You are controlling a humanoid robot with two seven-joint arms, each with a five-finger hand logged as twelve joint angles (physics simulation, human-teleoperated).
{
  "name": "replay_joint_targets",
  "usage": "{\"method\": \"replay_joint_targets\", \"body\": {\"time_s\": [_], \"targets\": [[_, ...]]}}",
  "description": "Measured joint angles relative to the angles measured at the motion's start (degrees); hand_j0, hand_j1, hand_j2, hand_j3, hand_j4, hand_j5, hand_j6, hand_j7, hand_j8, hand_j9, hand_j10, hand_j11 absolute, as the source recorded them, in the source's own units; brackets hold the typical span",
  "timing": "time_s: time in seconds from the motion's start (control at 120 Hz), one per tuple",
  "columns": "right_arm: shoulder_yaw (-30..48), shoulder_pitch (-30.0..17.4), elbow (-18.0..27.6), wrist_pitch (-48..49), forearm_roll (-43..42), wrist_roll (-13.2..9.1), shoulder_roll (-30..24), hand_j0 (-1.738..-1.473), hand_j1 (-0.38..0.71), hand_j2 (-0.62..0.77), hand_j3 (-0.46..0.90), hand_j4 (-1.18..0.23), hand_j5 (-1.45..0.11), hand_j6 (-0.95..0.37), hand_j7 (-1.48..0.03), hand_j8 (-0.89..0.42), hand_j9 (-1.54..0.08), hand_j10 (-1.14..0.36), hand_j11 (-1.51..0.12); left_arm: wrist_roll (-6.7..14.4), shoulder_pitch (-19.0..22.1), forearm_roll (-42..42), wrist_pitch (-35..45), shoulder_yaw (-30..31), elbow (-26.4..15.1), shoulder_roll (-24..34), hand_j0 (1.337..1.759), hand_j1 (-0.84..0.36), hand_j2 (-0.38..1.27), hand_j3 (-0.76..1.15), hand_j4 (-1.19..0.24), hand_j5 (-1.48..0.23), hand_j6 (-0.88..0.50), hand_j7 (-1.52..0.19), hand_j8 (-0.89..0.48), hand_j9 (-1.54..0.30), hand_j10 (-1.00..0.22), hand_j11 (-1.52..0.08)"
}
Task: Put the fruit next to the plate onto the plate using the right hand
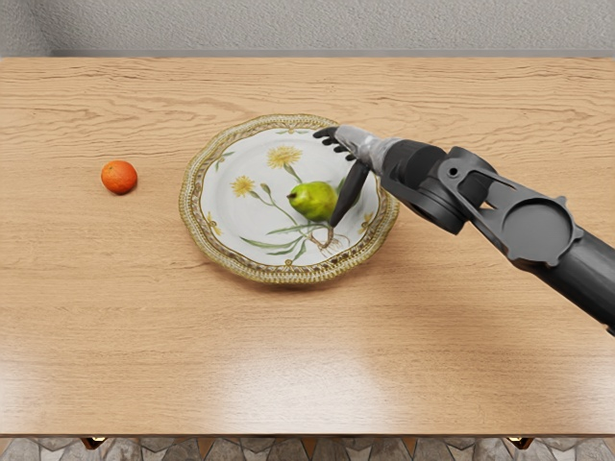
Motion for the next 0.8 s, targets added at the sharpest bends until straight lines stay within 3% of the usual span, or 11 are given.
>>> {"method": "replay_joint_targets", "body": {"time_s": [0.358,0.633,0.8], "targets": [[1.4,-1.5,10.3,15.2,18.6,0.0,-18.1,-1.658,-0.34,0.0,0.0,-0.02,-0.02,-0.01,-0.02,-0.01,-0.02,-0.02,-0.02,0.0,0.0,0.0,0.0,0.0,0.0,0.0,1.658,0.33,0.0,0.0,-0.02,-0.02,-0.02,-0.02,-0.02,-0.02,-0.02,-0.02],[3.8,-3.1,11.7,28.5,31.8,0.0,-32.0,-1.658,-0.35,0.0,0.0,-0.01,-0.01,-0.01,-0.01,0.0,-0.01,0.0,-0.01,0.0,0.0,0.0,0.0,0.0,0.0,0.0,1.658,0.33,0.0,0.0,-0.02,-0.02,-0.02,-0.02,-0.02,-0.02,-0.02,-0.02],[4.0,-3.4,11.7,30.3,34.4,0.0,-34.9,-1.658,-0.35,0.0,0.0,0.0,0.0,0.0,0.0,0.0,0.0,0.0,0.0,0.0,-0.1,0.0,0.0,0.0,0.0,0.0,1.658,0.33,0.0,0.0,-0.02,-0.02,-0.02,-0.02,-0.02,-0.02,-0.02,-0.02]]}}
